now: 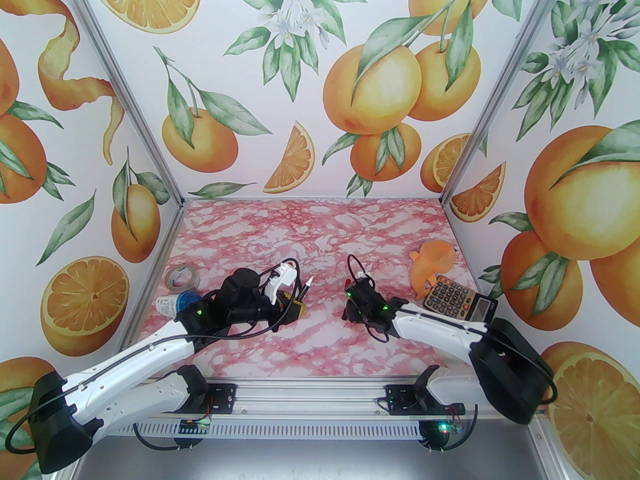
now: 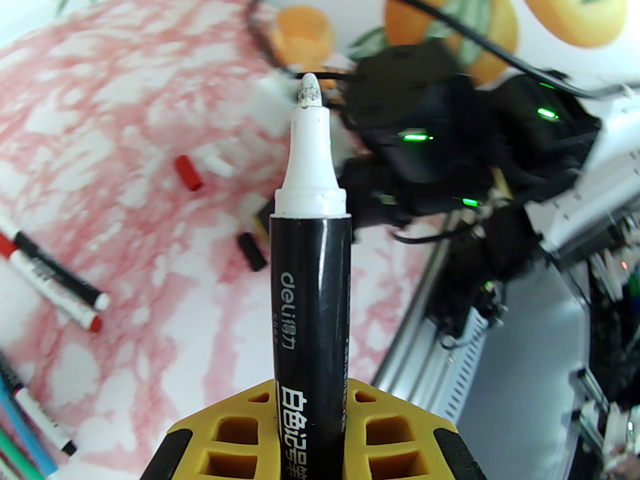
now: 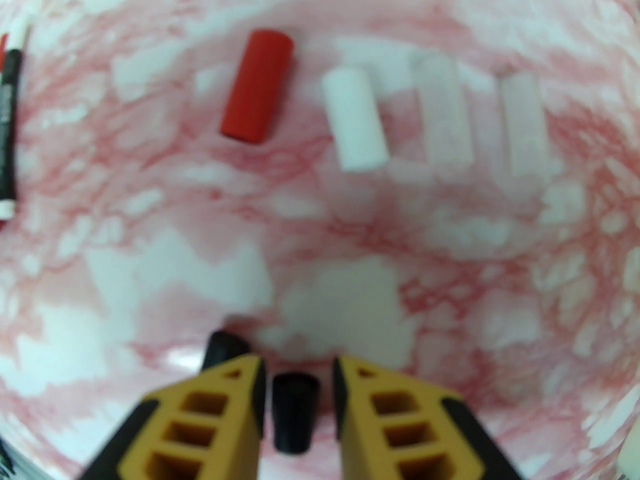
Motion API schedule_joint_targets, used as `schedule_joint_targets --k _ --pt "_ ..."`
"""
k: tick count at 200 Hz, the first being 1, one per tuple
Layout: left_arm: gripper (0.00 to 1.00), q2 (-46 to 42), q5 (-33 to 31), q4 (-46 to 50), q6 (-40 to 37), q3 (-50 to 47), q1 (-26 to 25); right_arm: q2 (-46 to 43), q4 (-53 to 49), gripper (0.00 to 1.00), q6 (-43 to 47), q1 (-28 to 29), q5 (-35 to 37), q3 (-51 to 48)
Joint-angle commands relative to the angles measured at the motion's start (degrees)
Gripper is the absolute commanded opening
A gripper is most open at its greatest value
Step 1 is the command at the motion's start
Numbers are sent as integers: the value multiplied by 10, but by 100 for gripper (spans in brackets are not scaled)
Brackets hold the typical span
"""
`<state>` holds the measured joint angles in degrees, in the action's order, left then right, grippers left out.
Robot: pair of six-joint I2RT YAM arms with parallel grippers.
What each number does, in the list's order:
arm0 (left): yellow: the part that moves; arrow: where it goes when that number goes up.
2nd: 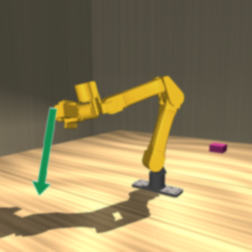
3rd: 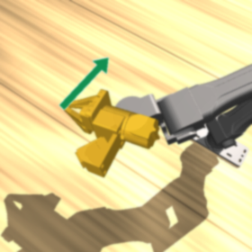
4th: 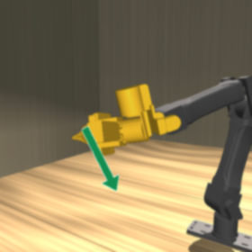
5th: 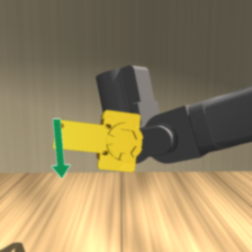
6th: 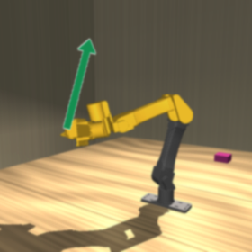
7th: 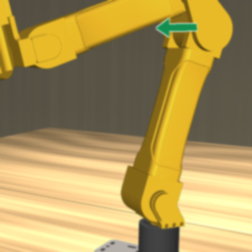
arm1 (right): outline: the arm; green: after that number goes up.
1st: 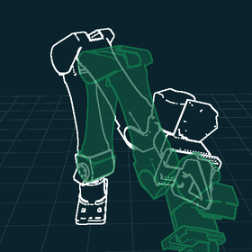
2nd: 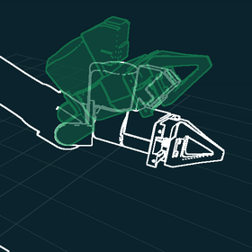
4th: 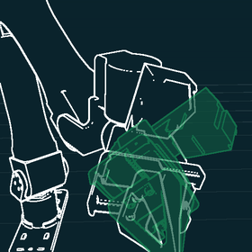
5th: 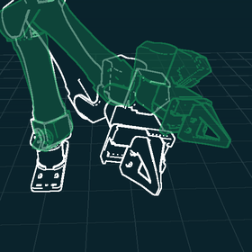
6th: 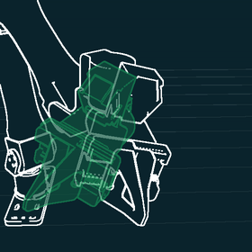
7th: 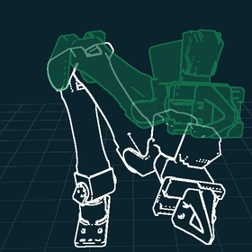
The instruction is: Open the pen caps
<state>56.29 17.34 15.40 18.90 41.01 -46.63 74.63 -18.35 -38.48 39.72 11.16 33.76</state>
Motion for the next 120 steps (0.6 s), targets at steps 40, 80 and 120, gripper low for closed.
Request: schedule_joint_targets --k 40,80,120 --pt "2 35 -165 53 77 4 1 -141 -30 42 45 6 -47 -10" --pt "3 87 -205 63 115 15 1 -217 -30 64 62 10 -111 -9" --pt "4 155 -244 64 155 30 1 -257 -4 86 61 16 -184 -8"
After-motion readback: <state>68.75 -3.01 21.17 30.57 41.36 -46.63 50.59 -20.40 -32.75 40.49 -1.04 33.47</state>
